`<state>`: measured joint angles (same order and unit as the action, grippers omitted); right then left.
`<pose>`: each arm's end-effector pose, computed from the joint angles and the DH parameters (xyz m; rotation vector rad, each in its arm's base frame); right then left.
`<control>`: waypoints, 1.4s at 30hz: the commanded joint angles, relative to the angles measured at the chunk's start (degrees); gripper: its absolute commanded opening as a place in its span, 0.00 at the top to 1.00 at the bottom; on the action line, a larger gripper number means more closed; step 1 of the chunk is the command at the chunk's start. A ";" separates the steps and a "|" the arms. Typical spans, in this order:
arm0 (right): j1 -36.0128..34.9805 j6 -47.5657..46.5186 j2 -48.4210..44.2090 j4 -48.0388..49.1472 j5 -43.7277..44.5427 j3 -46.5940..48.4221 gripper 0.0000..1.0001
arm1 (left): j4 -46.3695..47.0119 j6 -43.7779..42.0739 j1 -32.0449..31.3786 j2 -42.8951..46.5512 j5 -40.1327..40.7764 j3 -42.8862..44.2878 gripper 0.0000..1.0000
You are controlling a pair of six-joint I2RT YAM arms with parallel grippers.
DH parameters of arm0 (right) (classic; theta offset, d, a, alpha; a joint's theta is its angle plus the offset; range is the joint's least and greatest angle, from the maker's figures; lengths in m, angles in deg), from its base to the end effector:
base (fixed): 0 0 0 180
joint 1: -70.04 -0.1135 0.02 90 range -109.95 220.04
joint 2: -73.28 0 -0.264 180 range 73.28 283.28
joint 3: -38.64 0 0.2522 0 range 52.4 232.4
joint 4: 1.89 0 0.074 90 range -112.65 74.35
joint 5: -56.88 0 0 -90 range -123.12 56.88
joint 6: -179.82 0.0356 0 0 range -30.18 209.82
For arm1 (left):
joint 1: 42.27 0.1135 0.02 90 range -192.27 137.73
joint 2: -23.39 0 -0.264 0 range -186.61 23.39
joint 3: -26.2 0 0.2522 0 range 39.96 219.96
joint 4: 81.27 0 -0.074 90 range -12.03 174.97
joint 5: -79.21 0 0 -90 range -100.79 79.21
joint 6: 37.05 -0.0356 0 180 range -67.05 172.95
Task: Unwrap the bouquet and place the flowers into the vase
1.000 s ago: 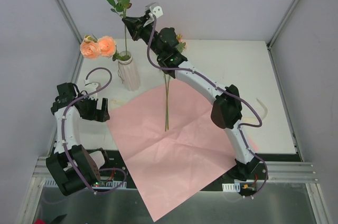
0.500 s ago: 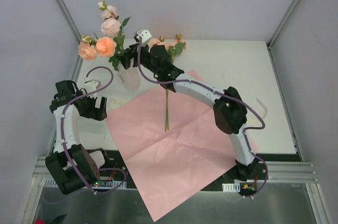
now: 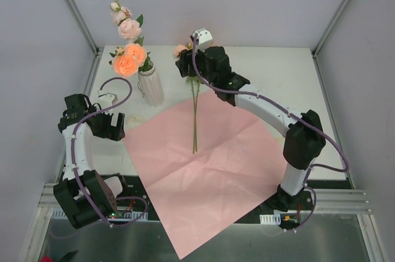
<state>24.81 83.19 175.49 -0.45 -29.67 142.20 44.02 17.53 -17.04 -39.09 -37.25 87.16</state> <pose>0.3095 0.3090 0.3828 -0.6303 1.4077 0.4911 0.1958 0.0747 0.2529 0.3849 2.3827 -0.1196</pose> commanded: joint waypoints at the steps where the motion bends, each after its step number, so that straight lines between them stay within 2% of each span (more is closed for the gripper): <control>1: 2.43 2.59 4.64 -17.46 4.82 0.72 0.41 | -0.27 -0.09 0.61 0.95 0.96 1.84 0.01; 4: 4.62 5.74 8.86 -23.10 5.52 2.74 0.46 | -0.36 0.17 0.52 1.22 1.15 2.11 0.01; 11: 7.35 8.92 19.59 -31.80 3.33 12.14 0.47 | -1.24 0.44 0.61 1.75 1.06 2.28 0.01; 18: 8.14 9.71 25.66 -32.25 3.15 17.51 0.48 | -1.94 0.61 0.61 1.48 1.06 2.46 0.01; 24: 9.11 10.15 30.14 -33.30 4.29 20.85 0.53 | -1.94 0.53 0.61 1.22 1.06 2.28 0.01; 37: 10.08 10.41 39.28 -43.40 4.73 35.96 0.59 | -2.91 0.09 0.61 2.10 1.23 4.22 0.01; 42: 10.34 12.52 41.66 -46.05 4.03 40.10 0.65 | -3.00 -0.26 0.52 2.19 1.15 3.78 0.01</control>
<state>34.93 93.13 216.32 -42.63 -25.83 178.11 42.29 17.77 -17.04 -38.04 -35.80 89.74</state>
